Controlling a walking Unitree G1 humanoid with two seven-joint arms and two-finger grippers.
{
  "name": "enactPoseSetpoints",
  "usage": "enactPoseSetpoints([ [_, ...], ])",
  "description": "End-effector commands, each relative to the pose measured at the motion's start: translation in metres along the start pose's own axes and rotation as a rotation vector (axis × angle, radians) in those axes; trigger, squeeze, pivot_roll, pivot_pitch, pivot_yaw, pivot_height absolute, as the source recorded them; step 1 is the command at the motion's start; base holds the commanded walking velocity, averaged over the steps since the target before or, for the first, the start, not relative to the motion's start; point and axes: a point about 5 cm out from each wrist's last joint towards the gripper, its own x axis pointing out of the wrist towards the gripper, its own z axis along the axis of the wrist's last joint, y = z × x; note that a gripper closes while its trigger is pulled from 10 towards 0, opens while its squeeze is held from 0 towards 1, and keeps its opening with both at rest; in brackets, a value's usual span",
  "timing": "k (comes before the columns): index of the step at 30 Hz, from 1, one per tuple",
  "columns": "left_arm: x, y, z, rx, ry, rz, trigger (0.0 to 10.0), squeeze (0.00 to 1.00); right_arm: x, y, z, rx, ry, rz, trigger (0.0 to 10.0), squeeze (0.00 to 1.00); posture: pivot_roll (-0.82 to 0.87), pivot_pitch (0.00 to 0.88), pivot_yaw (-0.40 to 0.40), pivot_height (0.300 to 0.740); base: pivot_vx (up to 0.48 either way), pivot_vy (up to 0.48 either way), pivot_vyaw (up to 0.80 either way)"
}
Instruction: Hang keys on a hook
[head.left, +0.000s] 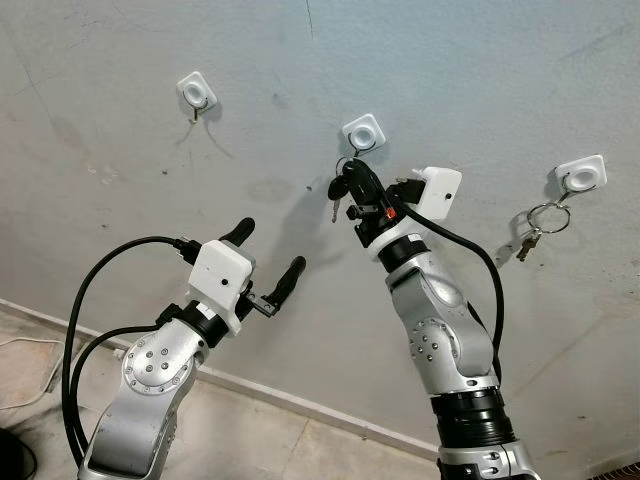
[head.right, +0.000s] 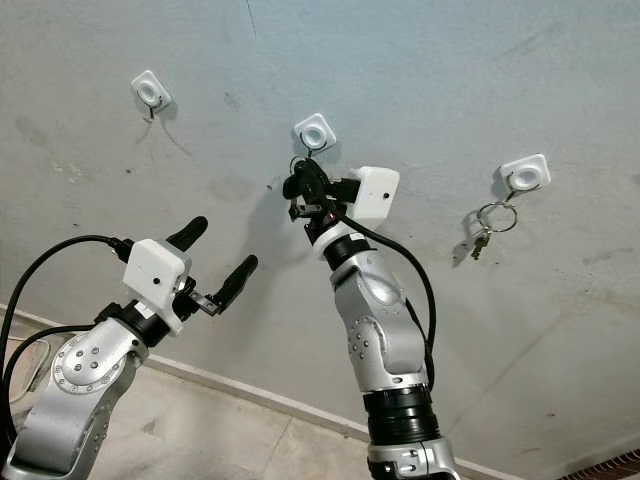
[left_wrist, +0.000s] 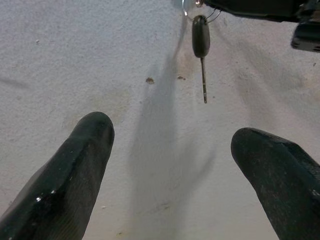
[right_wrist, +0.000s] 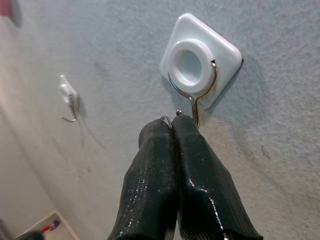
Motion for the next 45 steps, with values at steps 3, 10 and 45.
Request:
enactPoseSetpoints([
  [3,0.001,-0.001,0.002,0.0,-0.002,-0.011,10.0,0.0,-0.004,0.003,0.008,0.025,-0.013,0.065,10.0,0.0,0.23,0.0,-0.06,0.74,0.0,0.0,0.0],
  [10,0.002,-0.001,0.002,0.0,-0.002,-0.014,10.0,0.0,-0.002,0.002,0.01,0.036,-0.024,0.065,10.0,0.0,0.23,0.0,-0.056,0.74,0.0,0.0,0.0],
  [45,0.001,-0.002,0.001,-0.008,0.004,-0.017,10.0,0.0,0.002,-0.016,0.002,-0.009,-0.017,-0.095,10.0,0.0,0.23,0.006,-0.056,0.74,0.0,0.0,0.0],
])
